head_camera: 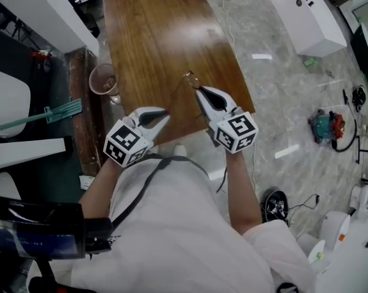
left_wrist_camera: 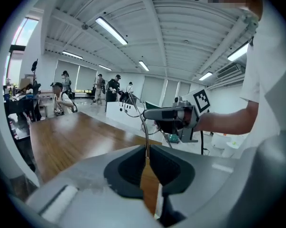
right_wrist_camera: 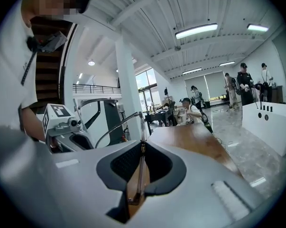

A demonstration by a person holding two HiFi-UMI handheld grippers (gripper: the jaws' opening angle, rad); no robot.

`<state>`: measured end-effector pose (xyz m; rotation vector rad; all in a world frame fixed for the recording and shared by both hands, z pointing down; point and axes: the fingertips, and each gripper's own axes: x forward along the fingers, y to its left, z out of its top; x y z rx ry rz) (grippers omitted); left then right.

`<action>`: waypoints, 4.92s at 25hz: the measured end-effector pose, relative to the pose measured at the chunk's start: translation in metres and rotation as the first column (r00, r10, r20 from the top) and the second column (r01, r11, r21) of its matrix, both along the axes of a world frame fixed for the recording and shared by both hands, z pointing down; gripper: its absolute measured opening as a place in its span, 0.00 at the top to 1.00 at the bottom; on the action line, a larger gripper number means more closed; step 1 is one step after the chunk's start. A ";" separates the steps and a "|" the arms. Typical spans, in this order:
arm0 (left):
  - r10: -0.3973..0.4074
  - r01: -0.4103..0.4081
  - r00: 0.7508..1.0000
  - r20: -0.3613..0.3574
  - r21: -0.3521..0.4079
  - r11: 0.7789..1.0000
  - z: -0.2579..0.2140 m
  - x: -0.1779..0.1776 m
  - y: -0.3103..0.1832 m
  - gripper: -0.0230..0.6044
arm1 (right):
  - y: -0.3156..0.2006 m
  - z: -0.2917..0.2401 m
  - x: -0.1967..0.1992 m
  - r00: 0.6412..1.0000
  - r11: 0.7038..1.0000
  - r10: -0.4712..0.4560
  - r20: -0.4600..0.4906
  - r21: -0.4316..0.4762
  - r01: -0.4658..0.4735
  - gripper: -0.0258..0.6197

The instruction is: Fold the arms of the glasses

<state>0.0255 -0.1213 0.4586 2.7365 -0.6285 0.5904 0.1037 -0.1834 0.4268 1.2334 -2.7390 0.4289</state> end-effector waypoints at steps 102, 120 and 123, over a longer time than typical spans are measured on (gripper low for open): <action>0.000 -0.164 0.870 -0.493 -0.288 0.943 -0.065 0.004 0.012 0.95 | 0.038 -0.025 -0.071 0.960 0.971 -0.237 0.147 0.065 0.230 0.91; -0.071 -0.037 0.929 -0.363 -0.282 0.959 -0.022 -0.008 -0.015 0.95 | 0.012 0.024 -0.050 0.980 0.982 -0.190 0.058 -0.006 0.190 0.91; -0.141 0.057 0.943 -0.300 -0.273 0.960 -0.002 -0.023 -0.033 0.95 | -0.004 0.049 -0.048 0.983 0.984 -0.178 -0.053 -0.025 0.177 0.91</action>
